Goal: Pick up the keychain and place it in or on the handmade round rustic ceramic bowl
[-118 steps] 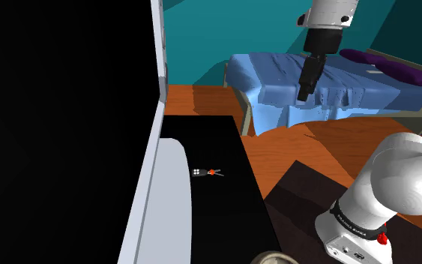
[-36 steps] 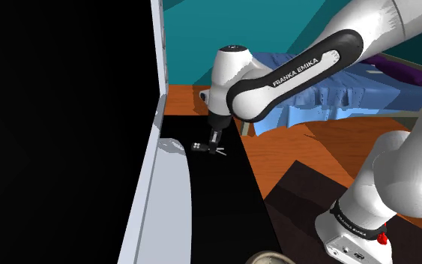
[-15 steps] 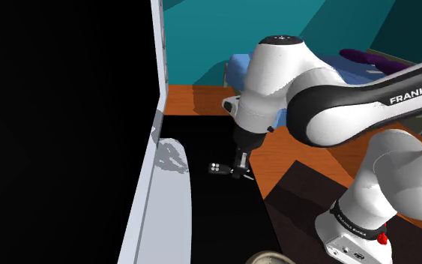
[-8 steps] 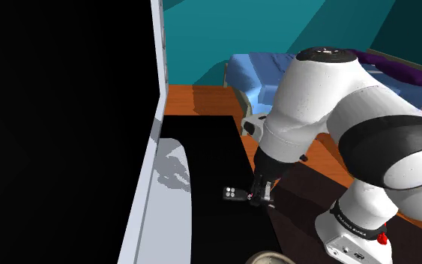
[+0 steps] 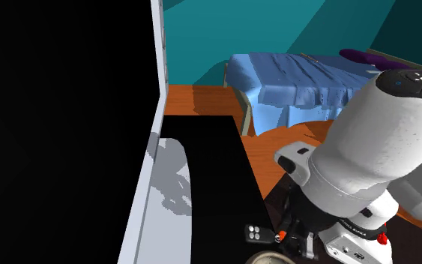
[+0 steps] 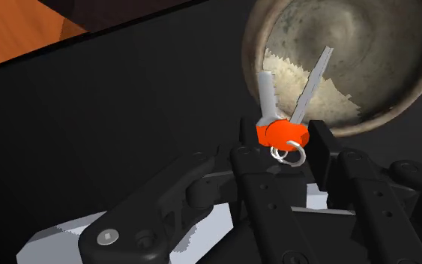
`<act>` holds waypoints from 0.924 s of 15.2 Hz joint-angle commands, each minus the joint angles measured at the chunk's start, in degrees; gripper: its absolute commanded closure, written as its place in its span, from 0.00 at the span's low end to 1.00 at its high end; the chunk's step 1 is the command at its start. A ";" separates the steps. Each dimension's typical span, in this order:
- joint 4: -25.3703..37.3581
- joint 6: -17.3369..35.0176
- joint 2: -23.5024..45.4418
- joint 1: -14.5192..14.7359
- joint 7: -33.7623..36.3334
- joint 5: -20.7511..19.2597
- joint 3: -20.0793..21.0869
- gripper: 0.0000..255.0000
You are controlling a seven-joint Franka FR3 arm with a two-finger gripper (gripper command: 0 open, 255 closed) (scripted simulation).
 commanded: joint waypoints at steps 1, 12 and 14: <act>0.63 -0.90 -0.55 2.06 3.33 1.83 2.52 1.00; -1.84 5.62 2.91 4.78 8.03 6.81 9.78 1.00; -2.69 7.70 4.15 4.69 8.04 7.45 10.78 1.00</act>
